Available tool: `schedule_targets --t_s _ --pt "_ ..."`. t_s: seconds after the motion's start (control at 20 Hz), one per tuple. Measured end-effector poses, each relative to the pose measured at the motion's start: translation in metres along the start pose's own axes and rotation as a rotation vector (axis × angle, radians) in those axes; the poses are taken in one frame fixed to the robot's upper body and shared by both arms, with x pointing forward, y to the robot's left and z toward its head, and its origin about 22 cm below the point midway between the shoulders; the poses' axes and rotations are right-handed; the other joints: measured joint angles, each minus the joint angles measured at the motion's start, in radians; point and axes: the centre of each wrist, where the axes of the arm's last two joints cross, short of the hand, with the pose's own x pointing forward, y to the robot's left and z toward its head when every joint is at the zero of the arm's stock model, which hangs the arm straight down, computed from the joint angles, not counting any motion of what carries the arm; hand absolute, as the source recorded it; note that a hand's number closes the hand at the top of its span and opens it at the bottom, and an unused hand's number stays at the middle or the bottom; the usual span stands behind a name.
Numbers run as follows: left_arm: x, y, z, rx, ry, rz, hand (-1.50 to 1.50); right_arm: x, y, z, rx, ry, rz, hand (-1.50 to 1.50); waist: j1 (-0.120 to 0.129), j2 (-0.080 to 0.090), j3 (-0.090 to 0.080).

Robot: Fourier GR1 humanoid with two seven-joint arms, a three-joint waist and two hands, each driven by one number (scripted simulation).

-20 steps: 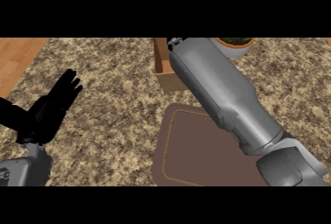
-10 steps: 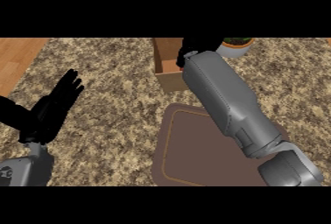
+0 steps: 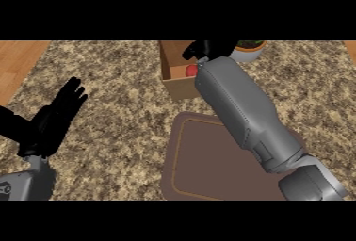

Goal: Pick the bell pepper from the tray and place it in the cardboard box

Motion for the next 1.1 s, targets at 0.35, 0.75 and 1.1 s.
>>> schedule_targets --t_s 0.35,0.75,1.1 --pt "-0.006 0.009 0.009 0.040 0.022 0.002 0.00 -0.008 0.001 0.003 -0.135 0.008 -0.247 -1.50 -0.039 -0.016 0.000" --pt "-0.010 0.021 0.020 0.085 0.033 0.009 0.00 -0.033 0.013 0.023 -0.165 0.008 -0.363 -1.50 -0.088 -0.030 0.000" --pt "-0.013 0.034 0.028 0.119 0.032 0.020 0.00 -0.050 0.010 0.054 -0.142 -0.022 -0.416 -1.50 -0.122 -0.034 0.000"
